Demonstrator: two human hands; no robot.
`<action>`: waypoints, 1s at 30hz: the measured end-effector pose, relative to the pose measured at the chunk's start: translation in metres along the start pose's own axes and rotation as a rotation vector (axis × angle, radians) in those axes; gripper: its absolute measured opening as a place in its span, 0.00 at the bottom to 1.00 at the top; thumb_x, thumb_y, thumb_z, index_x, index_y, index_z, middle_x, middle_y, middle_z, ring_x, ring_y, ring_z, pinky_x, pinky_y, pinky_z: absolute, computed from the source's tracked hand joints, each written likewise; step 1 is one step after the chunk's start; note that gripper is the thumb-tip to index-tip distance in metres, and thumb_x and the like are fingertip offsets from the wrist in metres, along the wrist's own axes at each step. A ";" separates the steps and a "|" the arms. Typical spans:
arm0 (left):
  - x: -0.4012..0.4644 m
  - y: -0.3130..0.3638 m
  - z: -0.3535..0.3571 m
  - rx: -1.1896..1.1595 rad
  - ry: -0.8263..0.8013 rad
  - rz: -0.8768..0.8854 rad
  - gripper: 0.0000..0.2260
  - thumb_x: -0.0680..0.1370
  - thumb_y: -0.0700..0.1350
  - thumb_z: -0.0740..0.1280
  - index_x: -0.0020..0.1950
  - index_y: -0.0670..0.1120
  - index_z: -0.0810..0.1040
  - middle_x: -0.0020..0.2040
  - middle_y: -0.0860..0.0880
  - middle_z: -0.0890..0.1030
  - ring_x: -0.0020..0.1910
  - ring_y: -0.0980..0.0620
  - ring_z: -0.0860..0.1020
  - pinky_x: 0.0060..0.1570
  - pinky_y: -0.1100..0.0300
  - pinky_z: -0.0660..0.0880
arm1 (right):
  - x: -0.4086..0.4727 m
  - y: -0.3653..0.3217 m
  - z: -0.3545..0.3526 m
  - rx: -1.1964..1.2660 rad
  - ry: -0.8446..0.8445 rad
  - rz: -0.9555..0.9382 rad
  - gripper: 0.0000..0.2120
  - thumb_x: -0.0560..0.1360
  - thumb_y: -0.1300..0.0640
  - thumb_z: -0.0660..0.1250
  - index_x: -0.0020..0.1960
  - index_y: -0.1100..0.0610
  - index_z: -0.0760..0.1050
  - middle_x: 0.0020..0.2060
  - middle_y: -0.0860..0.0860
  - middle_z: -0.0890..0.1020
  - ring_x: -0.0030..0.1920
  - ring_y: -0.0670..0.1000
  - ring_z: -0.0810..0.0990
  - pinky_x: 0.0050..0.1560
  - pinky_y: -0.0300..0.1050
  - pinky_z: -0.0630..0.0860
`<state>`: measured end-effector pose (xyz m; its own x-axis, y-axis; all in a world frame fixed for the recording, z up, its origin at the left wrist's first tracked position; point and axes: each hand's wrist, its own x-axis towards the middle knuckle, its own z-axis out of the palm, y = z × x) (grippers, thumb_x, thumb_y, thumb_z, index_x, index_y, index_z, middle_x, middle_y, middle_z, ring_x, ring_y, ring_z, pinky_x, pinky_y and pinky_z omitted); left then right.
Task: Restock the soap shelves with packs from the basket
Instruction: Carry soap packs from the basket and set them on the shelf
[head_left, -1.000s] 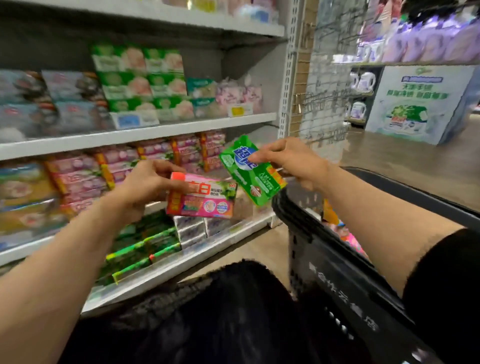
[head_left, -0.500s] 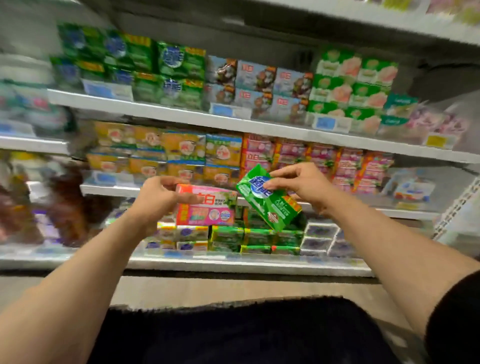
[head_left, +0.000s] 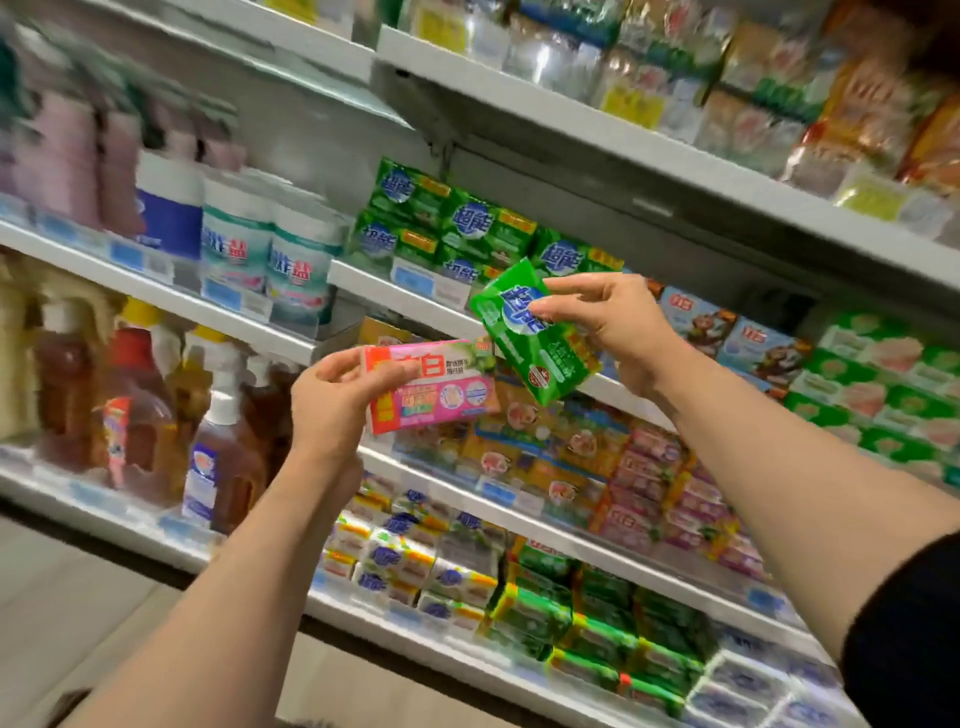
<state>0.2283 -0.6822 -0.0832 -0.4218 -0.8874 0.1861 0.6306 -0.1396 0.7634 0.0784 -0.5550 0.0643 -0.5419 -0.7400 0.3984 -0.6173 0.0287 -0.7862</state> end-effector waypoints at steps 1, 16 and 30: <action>0.006 0.002 -0.002 -0.023 0.017 0.020 0.27 0.58 0.40 0.80 0.54 0.35 0.80 0.48 0.37 0.84 0.44 0.41 0.83 0.40 0.54 0.82 | 0.010 -0.009 0.006 -0.014 -0.018 -0.016 0.14 0.67 0.63 0.76 0.52 0.62 0.80 0.34 0.50 0.82 0.30 0.37 0.79 0.29 0.27 0.68; 0.094 0.015 -0.037 -0.307 0.185 0.064 0.22 0.65 0.37 0.75 0.58 0.36 0.78 0.44 0.40 0.83 0.31 0.51 0.82 0.27 0.63 0.75 | 0.155 -0.077 0.092 -0.177 -0.178 -0.304 0.19 0.65 0.59 0.79 0.54 0.60 0.82 0.48 0.58 0.85 0.53 0.57 0.83 0.57 0.53 0.78; 0.136 0.007 -0.062 -0.247 0.111 0.005 0.24 0.60 0.39 0.77 0.56 0.39 0.78 0.47 0.40 0.85 0.42 0.43 0.84 0.33 0.58 0.80 | 0.216 -0.049 0.133 -0.644 0.036 -0.511 0.38 0.54 0.48 0.79 0.64 0.50 0.76 0.56 0.48 0.82 0.57 0.49 0.80 0.60 0.53 0.75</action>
<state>0.2154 -0.8312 -0.0907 -0.3525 -0.9293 0.1100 0.7783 -0.2259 0.5859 0.0673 -0.8061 0.1257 -0.1163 -0.7447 0.6571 -0.9932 0.0819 -0.0830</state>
